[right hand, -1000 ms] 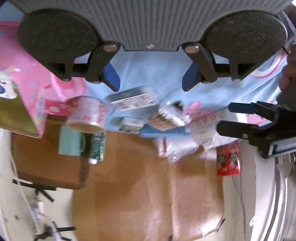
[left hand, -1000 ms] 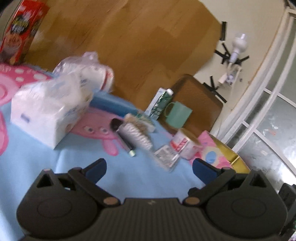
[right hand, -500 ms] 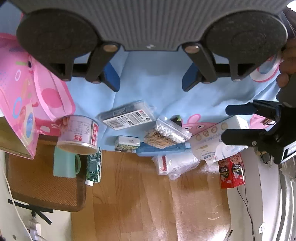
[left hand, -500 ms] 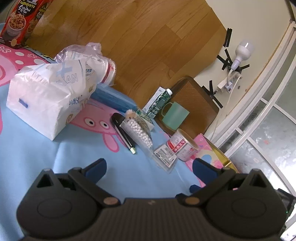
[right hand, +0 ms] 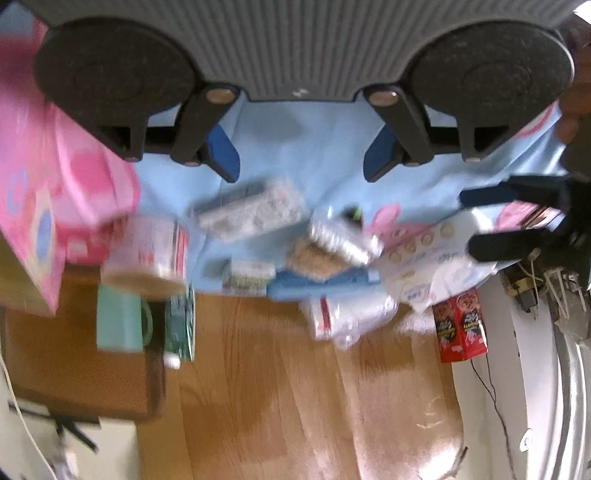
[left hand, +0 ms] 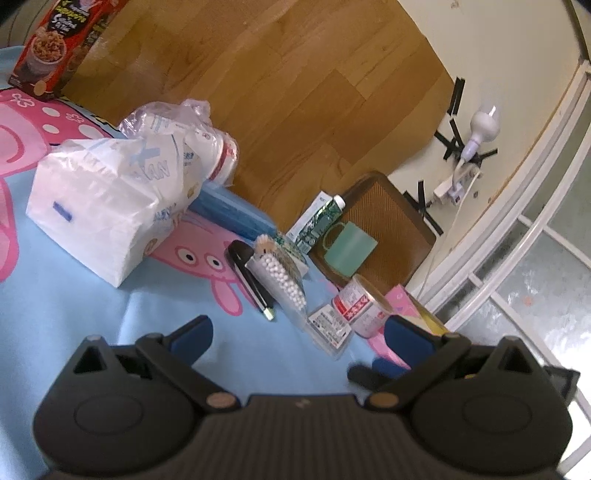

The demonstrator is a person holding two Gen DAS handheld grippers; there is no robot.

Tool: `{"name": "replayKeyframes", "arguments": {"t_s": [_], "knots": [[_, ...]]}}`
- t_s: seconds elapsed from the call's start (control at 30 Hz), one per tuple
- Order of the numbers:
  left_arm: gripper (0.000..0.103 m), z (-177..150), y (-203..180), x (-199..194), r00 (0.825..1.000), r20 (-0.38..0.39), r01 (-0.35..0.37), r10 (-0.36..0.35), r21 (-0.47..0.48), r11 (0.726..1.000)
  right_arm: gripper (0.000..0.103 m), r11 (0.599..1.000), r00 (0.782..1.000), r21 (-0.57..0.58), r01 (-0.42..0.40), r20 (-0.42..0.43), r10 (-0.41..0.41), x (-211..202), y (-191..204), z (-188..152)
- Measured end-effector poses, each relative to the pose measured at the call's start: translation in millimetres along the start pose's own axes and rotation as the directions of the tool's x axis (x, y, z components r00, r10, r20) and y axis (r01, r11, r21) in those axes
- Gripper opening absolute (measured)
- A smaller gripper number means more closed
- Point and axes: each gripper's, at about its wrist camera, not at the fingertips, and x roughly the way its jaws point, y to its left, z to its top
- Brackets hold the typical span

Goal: Organize soft objects
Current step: 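Move the right gripper down to the bag of cotton swabs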

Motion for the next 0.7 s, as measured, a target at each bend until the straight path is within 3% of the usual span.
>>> {"name": "replayKeyframes", "arguments": {"t_s": [0.1,0.17,0.3,0.43,0.53,0.57,0.6,0.7], "knots": [[0.102,1.0,4.7,-4.0,1.0,0.027,0.007,-0.006,-0.029,1.0,0.076,0.997,1.0,-0.081,-0.017,0.025,0.019,19.9,8.0,16.2],[0.102,1.4,8.3,-5.0,0.999,0.03,0.016,-0.014,-0.049,0.999,0.076,0.996,0.998,-0.065,-0.06,-0.002,0.06,37.7,8.5,27.4],[0.102,2.5,9.8,-3.3,0.999,0.024,0.029,-0.028,-0.059,0.998,0.084,0.984,0.989,0.125,-0.124,-0.059,0.132,77.0,-2.0,50.2],[0.102,2.0,8.2,-3.4,0.999,0.026,0.043,-0.041,-0.054,0.998,0.089,0.936,0.987,0.345,-0.069,-0.114,0.115,110.6,-11.7,57.2],[0.102,2.7,9.6,-2.5,0.998,0.022,0.051,-0.05,-0.061,0.997,0.088,0.935,0.984,0.347,-0.071,-0.13,0.123,120.2,-4.7,55.2],[0.102,3.0,10.5,-2.3,0.998,0.022,0.055,-0.054,-0.065,0.996,0.082,0.945,0.984,0.319,-0.075,-0.132,0.122,120.6,-0.1,54.3],[0.102,2.9,11.0,-2.4,0.998,0.022,0.058,-0.056,-0.068,0.996,0.064,0.952,0.983,0.294,-0.087,-0.13,0.13,119.2,4.6,52.6],[0.102,3.2,12.5,-2.3,0.998,0.023,0.061,-0.059,-0.077,0.995,0.055,0.95,0.979,0.289,-0.12,-0.127,0.163,113.1,5.0,50.3]]}}
